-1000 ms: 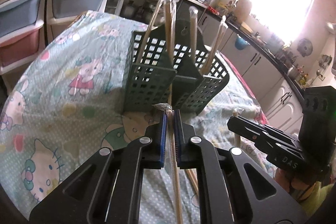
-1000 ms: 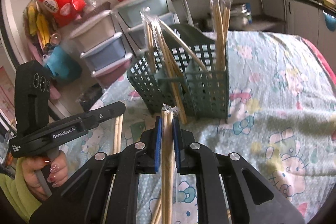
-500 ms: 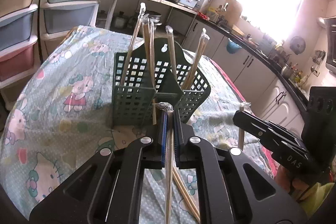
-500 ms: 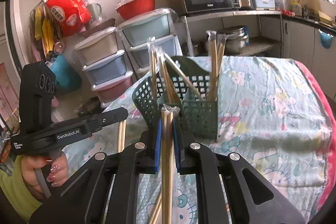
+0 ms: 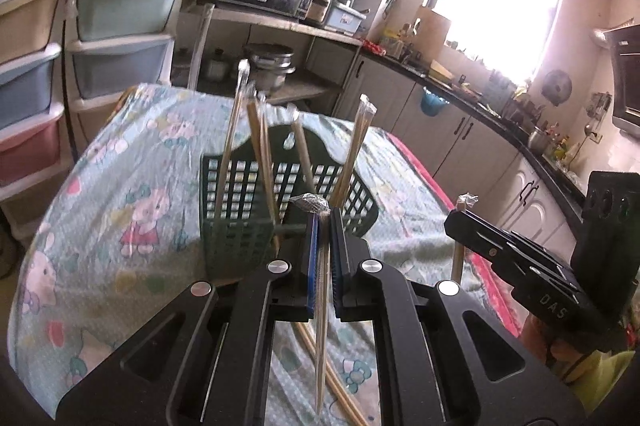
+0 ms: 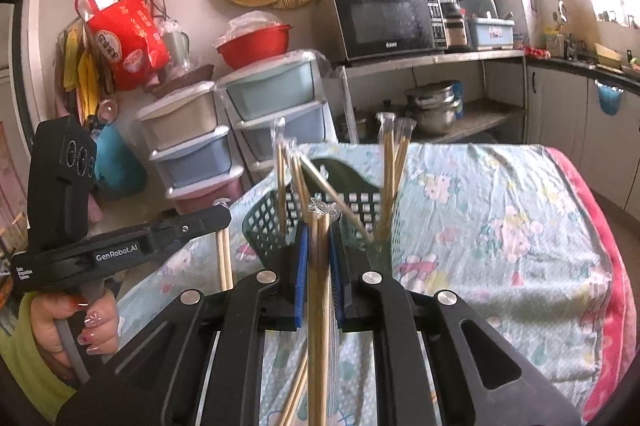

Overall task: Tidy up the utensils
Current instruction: 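Lift both held chopsticks and carry them above the green holder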

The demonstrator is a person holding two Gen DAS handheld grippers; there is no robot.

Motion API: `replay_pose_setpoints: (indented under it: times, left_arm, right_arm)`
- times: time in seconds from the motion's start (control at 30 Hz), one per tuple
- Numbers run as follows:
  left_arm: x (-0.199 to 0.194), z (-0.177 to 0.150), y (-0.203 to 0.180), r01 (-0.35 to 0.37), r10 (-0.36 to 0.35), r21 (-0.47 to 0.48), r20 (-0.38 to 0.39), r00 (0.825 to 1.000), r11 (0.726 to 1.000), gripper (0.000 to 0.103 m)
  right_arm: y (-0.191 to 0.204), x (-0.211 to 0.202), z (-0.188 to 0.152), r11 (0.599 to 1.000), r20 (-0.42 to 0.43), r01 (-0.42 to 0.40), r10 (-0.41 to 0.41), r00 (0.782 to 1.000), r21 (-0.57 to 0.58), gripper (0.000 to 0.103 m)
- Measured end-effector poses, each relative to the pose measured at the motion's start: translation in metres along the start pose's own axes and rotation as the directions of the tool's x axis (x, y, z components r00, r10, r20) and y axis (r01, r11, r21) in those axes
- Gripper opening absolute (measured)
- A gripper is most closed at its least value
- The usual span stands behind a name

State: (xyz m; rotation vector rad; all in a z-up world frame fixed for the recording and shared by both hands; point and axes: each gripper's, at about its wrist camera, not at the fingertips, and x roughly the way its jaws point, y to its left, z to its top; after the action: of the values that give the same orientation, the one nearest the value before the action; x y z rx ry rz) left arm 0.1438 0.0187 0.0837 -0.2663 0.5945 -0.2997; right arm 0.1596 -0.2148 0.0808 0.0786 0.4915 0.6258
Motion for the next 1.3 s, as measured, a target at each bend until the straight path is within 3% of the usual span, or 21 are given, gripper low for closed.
replay_pose_setpoints:
  times: [0.43, 0.93, 1.3]
  left_arm:
    - [-0.017, 0.054, -0.016, 0.001, -0.007, 0.052, 0.127, 0.992, 0.999, 0.003]
    - [-0.033, 0.117, -0.015, -0.099, 0.074, 0.079, 0.277, 0.958, 0.992, 0.003]
    - [-0.025, 0.146, 0.001, -0.133, 0.11, 0.049, 0.329, 0.938, 0.99, 0.003]
  right_arm:
    - [-0.004, -0.006, 0.044, 0.999, 0.146, 0.035, -0.03, 0.989, -0.031, 0.01]
    - [0.003, 0.011, 0.093, 0.994, 0.263, 0.061, -0.034, 0.964, -0.096, 0.011]
    - [0.009, 0.035, 0.118, 0.988, 0.32, 0.062, -0.015, 0.947, -0.138, 0.011]
